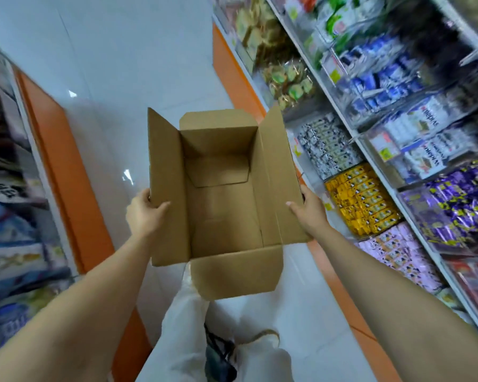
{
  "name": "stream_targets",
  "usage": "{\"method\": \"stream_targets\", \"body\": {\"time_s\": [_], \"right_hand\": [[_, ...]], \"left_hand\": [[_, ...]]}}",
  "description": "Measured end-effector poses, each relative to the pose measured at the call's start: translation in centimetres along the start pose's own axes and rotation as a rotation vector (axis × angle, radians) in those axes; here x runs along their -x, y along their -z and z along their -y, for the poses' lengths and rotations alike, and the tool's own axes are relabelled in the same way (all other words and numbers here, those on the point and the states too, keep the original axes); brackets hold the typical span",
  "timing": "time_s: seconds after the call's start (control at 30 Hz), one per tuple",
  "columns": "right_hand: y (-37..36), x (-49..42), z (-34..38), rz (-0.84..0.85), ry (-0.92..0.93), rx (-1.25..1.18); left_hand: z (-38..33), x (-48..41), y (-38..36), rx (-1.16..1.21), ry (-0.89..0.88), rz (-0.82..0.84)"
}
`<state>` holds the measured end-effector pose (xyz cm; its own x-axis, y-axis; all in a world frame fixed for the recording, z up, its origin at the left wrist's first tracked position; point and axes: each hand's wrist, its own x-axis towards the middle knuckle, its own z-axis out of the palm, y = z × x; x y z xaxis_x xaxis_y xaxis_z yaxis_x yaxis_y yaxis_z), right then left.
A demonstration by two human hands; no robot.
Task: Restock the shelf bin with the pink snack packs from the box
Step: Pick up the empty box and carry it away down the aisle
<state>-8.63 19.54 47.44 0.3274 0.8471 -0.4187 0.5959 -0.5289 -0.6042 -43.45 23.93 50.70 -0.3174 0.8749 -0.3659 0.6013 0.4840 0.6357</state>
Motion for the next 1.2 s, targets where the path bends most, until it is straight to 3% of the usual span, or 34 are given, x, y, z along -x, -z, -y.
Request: {"method": "stream_targets", "body": {"time_s": [0.3, 0.8, 1.2], "right_hand": [[-1.6, -5.0, 13.1, -0.023, 0.114, 0.084], [-0.2, -18.6, 24.6, 0.143, 0.251, 0.073], [-2.9, -28.9, 36.0, 0.162, 0.324, 0.093]], "left_hand": [[-2.5, -7.6, 7.3, 0.09, 0.073, -0.049], [-8.4, -17.2, 8.8, 0.152, 0.189, -0.203], [-11.8, -29.8, 13.4, 0.179, 0.194, -0.235]]}}
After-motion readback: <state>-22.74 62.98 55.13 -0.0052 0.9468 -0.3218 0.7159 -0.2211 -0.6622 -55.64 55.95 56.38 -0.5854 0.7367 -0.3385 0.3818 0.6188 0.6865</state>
